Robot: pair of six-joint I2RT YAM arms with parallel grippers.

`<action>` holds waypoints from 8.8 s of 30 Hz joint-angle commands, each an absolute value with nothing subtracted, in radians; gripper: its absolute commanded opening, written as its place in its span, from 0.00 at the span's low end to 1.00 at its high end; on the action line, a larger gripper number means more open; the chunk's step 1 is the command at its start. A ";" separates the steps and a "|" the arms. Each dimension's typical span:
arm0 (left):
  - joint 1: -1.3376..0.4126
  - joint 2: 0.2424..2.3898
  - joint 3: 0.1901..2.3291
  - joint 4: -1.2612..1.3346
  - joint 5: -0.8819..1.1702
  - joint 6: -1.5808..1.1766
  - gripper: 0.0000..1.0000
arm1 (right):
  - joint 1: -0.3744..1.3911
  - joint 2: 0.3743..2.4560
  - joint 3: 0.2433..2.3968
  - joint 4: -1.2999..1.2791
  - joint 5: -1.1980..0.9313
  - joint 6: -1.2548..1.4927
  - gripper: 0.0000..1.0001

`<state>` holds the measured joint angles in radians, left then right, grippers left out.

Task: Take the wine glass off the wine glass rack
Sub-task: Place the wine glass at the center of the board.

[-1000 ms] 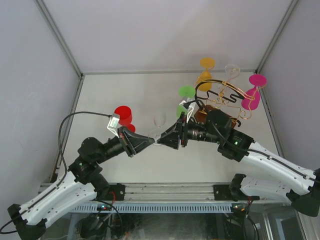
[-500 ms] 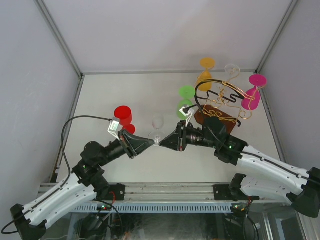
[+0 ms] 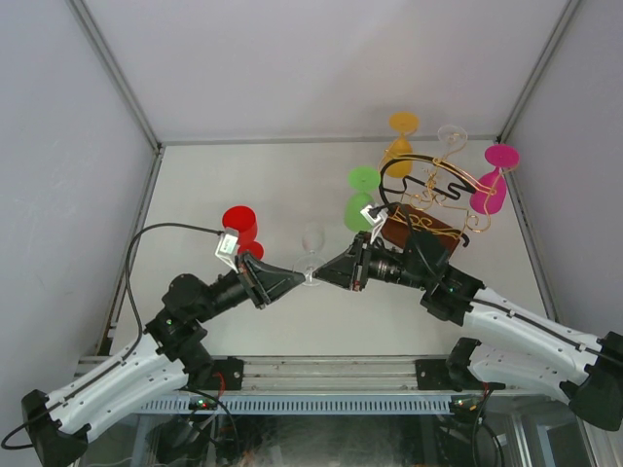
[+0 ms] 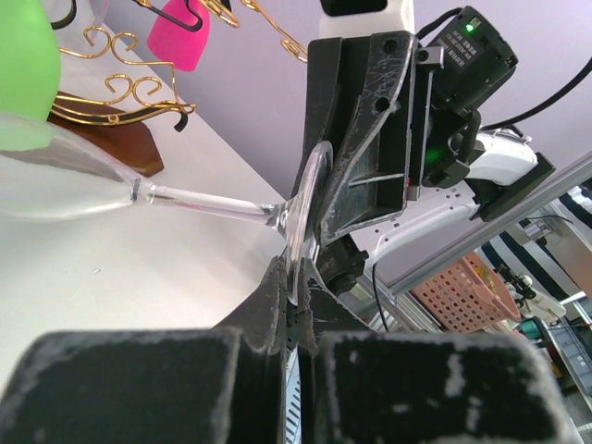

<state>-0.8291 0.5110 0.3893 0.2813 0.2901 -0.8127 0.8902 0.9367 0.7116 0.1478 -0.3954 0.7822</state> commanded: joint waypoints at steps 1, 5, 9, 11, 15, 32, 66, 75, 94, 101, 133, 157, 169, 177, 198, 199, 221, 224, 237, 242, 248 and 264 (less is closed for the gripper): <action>-0.840 0.523 0.390 0.347 0.288 -0.815 0.00 | 0.884 0.936 0.698 0.285 -0.413 0.842 0.10; -0.842 0.517 0.388 0.346 0.276 -0.819 0.00 | 0.881 0.943 0.698 0.278 -0.435 0.843 0.15; -0.845 0.514 0.384 0.347 0.273 -0.822 0.00 | 0.879 0.939 0.698 0.259 -0.429 0.835 0.16; -0.847 0.514 0.382 0.347 0.268 -0.822 0.00 | 0.878 0.940 0.698 0.259 -0.432 0.837 0.18; -0.850 0.514 0.379 0.347 0.259 -0.824 0.00 | 0.878 0.944 0.698 0.258 -0.435 0.844 0.18; -0.853 0.515 0.380 0.348 0.264 -0.815 0.00 | 0.880 0.957 0.699 0.298 -0.506 0.816 0.05; -0.853 0.373 0.548 -0.168 -0.035 -0.777 1.00 | 1.314 0.586 0.296 0.097 -0.038 -0.640 0.00; -0.784 0.622 0.784 -0.347 -0.025 -0.797 1.00 | 1.325 0.583 0.298 0.035 -0.141 -0.656 0.00; -0.568 0.947 0.963 -0.300 0.577 -0.679 0.87 | 1.322 0.511 0.312 -0.042 -0.278 -0.641 0.00; -0.569 1.038 1.082 -0.489 0.601 -0.515 0.83 | 1.312 0.485 0.312 -0.063 -0.327 -0.641 0.00; -0.654 1.051 1.103 -0.749 0.932 -0.132 0.45 | 1.274 0.425 0.248 0.031 -0.186 -0.645 0.00; -0.713 0.899 1.122 -0.743 0.731 -0.128 0.00 | 1.264 0.459 0.252 0.049 -0.127 -0.632 0.10; -0.713 0.919 1.191 -0.839 0.473 -0.144 0.00 | 1.264 0.447 0.254 0.034 -0.092 -0.617 0.41; -0.713 0.947 1.242 -0.840 0.260 -0.192 0.00 | 1.264 0.423 0.257 0.058 0.044 -0.597 0.43; -0.710 1.498 1.665 -0.960 -0.168 -0.267 0.00 | 1.264 0.162 0.220 0.204 0.031 -0.496 0.54; -0.708 1.512 1.675 -0.963 -0.172 -0.267 0.00 | 1.264 0.165 0.219 0.213 0.036 -0.496 0.55; -0.609 1.657 1.677 -0.959 -0.159 -0.307 0.00 | 1.256 0.172 0.223 0.230 0.110 -0.530 0.58; -0.609 1.657 1.673 -0.959 -0.171 -0.306 0.00 | 1.255 0.173 0.223 0.229 0.105 -0.528 0.58; -0.594 1.670 1.684 -0.969 -0.202 -0.285 0.02 | 1.252 0.174 0.232 0.196 0.120 -0.524 0.58; -0.592 1.677 1.690 -0.964 -0.168 -0.278 0.06 | 1.250 0.174 0.239 0.174 0.124 -0.524 0.60; -0.590 1.681 1.688 -0.964 -0.206 -0.288 0.09 | 1.249 0.174 0.241 0.165 0.126 -0.523 0.61; -0.586 1.648 1.689 -0.966 -0.268 -0.299 0.22 | 1.239 0.184 0.239 0.164 0.129 -0.514 0.62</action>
